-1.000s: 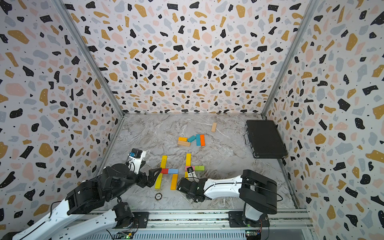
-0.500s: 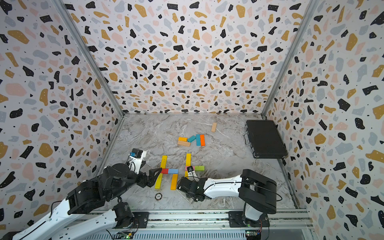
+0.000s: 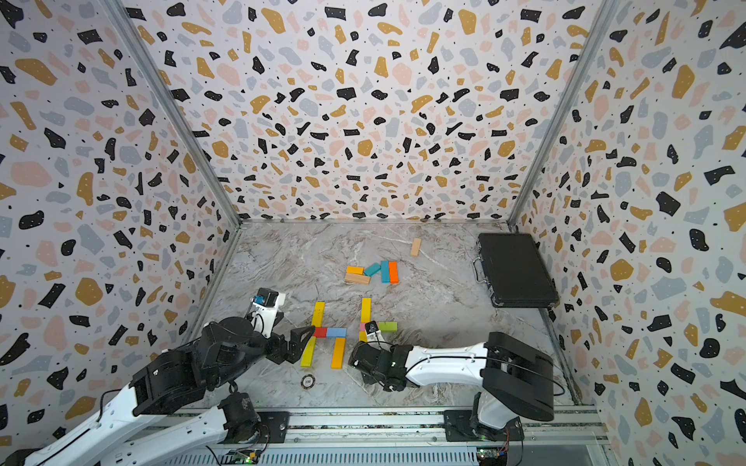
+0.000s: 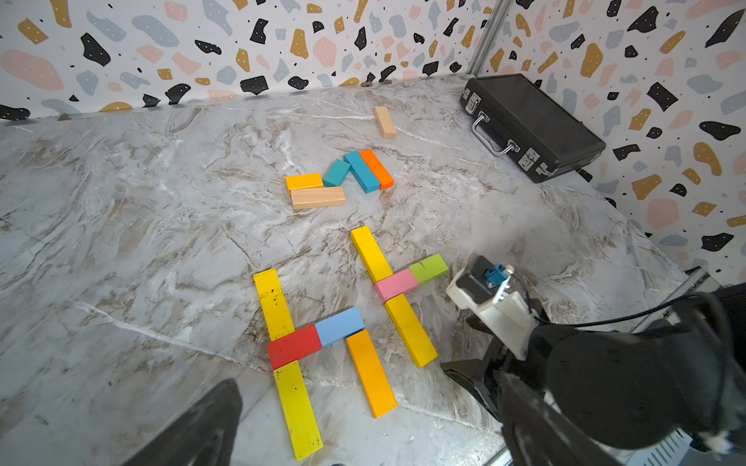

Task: Assemble the letter h with building blocks
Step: Assemble the building block at the center of the board, then pick up the building block from the center of the board.

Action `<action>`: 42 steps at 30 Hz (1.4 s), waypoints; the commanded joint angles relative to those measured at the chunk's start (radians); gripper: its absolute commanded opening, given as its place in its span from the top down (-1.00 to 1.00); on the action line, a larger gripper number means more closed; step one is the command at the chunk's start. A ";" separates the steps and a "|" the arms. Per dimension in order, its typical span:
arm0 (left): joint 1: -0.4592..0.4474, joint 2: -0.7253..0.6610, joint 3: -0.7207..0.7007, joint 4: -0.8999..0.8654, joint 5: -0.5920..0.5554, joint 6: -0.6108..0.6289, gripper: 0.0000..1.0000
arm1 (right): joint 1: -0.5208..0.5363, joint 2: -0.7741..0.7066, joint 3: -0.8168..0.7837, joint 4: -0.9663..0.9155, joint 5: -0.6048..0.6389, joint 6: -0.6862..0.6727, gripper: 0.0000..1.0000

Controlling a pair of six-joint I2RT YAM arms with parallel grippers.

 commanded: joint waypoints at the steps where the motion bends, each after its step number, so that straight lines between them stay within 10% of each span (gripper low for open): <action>1: 0.005 -0.009 0.003 0.025 -0.011 0.011 -0.98 | -0.013 -0.135 0.030 -0.087 0.017 -0.069 -0.57; 19: 0.007 0.004 -0.008 0.034 -0.007 0.008 -0.97 | -0.679 0.353 0.544 -0.142 -0.183 -0.283 -0.55; 42: 0.013 0.002 -0.003 0.030 -0.014 0.008 -0.98 | -0.705 0.658 0.765 -0.197 -0.192 -0.392 -0.42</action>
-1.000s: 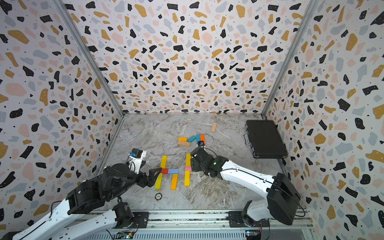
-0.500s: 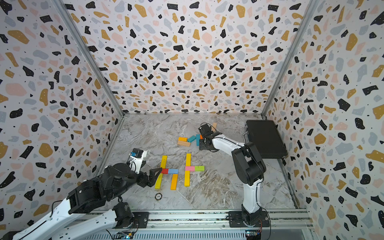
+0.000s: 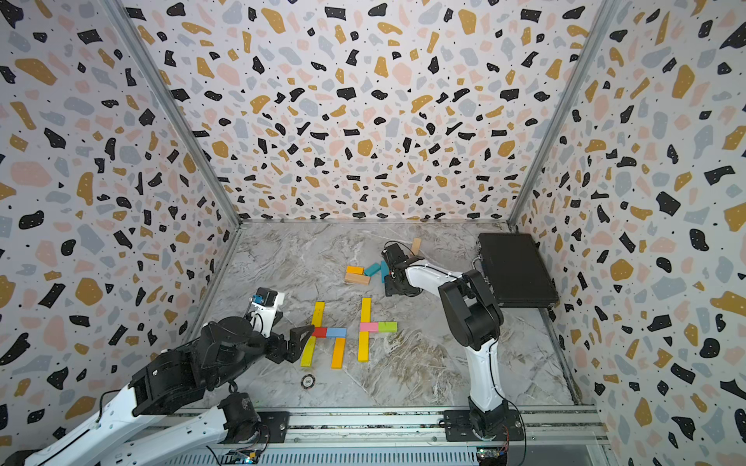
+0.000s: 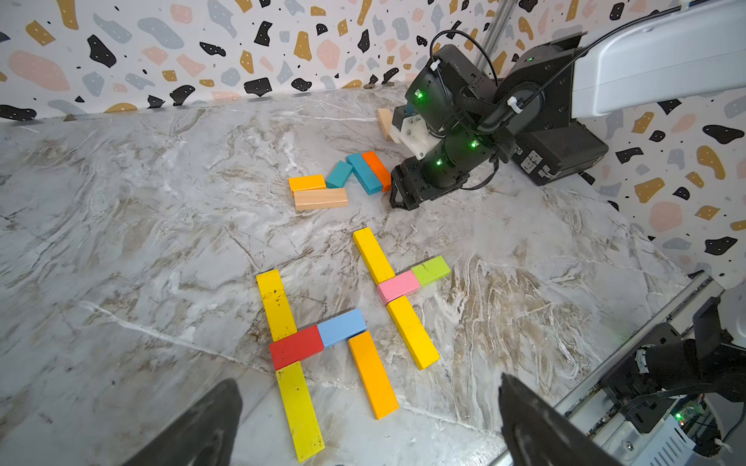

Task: Assemble the letter h with building blocks
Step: Pick up the building block from the center of the board.

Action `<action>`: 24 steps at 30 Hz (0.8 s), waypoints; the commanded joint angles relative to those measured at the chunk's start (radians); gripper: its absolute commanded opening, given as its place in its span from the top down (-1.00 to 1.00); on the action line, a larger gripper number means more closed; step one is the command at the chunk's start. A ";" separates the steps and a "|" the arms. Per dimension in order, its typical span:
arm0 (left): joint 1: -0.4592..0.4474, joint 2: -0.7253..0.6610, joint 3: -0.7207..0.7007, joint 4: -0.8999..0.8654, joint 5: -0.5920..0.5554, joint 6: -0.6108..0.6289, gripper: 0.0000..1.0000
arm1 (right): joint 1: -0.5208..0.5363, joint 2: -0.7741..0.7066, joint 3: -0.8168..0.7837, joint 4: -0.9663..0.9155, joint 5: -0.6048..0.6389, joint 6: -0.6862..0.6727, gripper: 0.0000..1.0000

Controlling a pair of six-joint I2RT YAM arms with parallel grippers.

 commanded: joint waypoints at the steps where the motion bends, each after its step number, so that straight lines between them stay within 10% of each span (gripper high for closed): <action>1: 0.006 0.003 -0.003 0.029 -0.010 0.008 -0.98 | 0.004 0.046 0.070 -0.038 0.030 -0.014 -0.42; 8: 0.007 0.008 -0.004 0.026 -0.016 0.006 -0.98 | -0.020 0.120 0.152 -0.063 0.075 -0.014 -0.29; 13: 0.007 0.007 -0.008 0.026 -0.013 0.006 -0.98 | -0.051 0.092 0.100 -0.015 0.040 -0.045 0.18; 24: 0.009 0.000 -0.008 0.028 -0.006 0.007 -0.98 | -0.079 -0.242 -0.109 -0.031 0.111 -0.021 0.56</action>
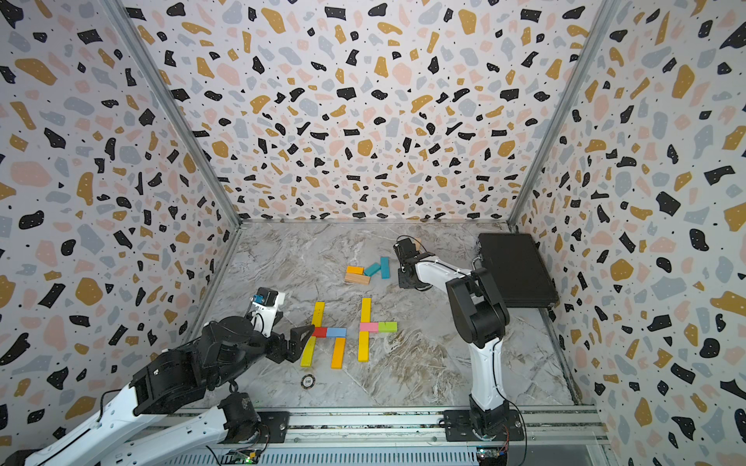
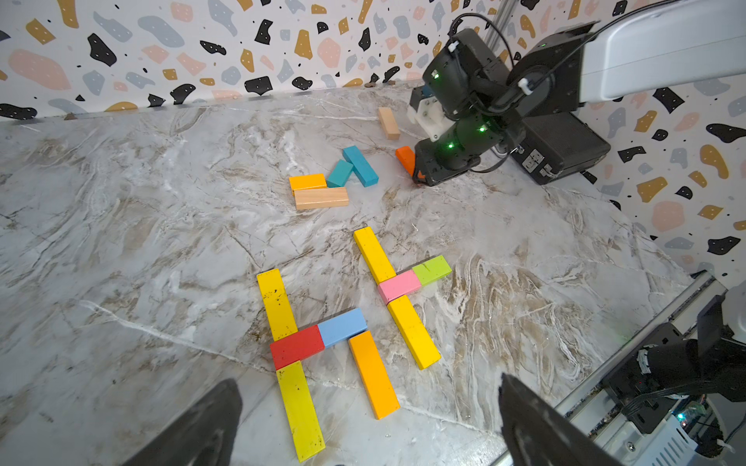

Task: Assemble the letter h with building blocks
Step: Pick up the building block from the center of the board, then place the building block at the center of the board.

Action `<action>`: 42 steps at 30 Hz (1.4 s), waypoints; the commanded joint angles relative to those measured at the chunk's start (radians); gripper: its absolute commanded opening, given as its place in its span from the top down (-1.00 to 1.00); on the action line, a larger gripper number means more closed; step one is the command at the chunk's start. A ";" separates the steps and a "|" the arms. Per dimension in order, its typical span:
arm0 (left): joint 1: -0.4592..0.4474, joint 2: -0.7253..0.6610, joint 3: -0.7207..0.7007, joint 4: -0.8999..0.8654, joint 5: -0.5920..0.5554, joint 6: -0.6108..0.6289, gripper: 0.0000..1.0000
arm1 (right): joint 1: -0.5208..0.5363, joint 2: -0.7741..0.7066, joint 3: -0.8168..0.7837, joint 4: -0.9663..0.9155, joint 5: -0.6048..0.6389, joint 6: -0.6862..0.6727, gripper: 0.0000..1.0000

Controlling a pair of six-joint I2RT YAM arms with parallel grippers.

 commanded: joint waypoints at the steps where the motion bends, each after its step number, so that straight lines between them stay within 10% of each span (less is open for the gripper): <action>1: 0.008 -0.007 -0.006 0.027 -0.005 0.006 -0.98 | 0.011 -0.196 -0.073 -0.050 -0.003 0.045 0.57; 17: 0.010 -0.025 -0.009 0.042 0.021 0.006 -0.98 | 0.532 -0.874 -0.692 -0.177 0.097 0.476 0.59; 25: 0.009 -0.035 -0.010 0.039 0.010 0.005 -0.97 | 0.740 -0.733 -0.712 -0.054 0.147 0.590 0.58; 42: 0.011 -0.041 -0.014 0.043 0.021 0.003 -0.98 | 0.754 -0.569 -0.628 -0.103 0.130 0.714 0.58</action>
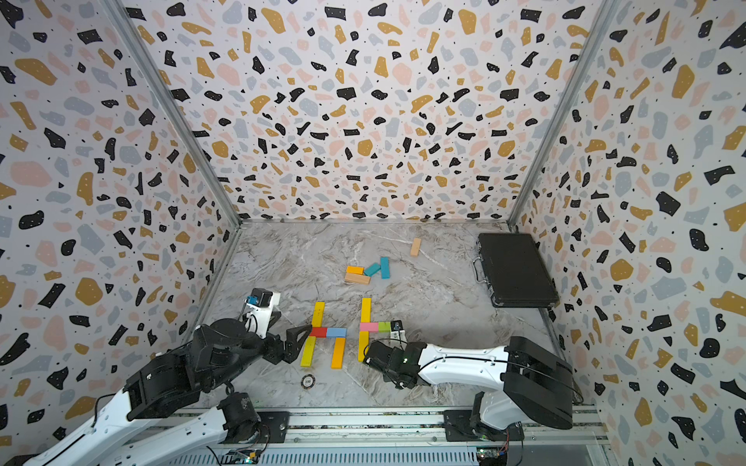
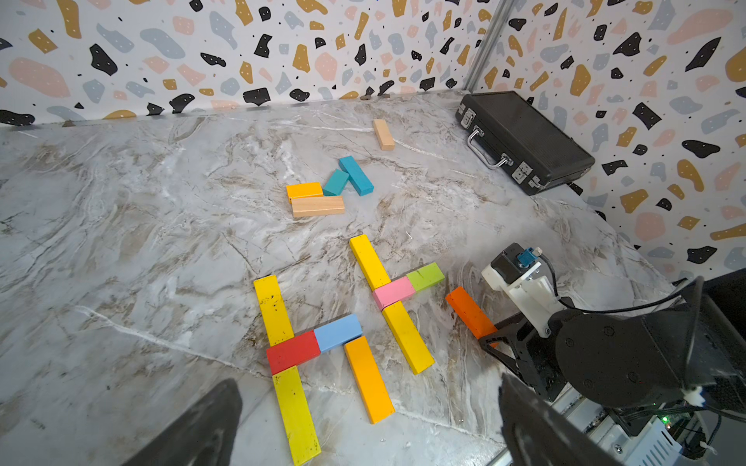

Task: Assemble the letter h with building blocks
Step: Place the building block at the center of the board.

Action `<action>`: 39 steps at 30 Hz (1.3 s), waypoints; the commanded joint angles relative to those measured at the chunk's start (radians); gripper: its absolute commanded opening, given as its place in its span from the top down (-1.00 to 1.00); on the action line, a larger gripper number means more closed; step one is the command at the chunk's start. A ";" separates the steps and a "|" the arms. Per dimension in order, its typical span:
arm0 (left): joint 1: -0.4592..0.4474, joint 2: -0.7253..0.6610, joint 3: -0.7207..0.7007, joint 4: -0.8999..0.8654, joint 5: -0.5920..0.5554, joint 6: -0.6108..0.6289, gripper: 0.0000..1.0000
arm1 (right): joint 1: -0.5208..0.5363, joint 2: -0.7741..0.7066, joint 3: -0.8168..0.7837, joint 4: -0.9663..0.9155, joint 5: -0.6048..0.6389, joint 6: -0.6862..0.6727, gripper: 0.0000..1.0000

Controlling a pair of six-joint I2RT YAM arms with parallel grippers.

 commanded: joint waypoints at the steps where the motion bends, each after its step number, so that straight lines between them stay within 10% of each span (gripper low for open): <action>1: 0.005 -0.005 -0.007 0.035 0.009 0.004 -0.97 | 0.004 0.000 0.027 -0.039 0.002 0.033 0.57; 39: 0.005 0.000 0.014 0.016 0.011 0.012 -0.98 | -0.088 0.137 0.126 -0.086 -0.097 0.006 0.56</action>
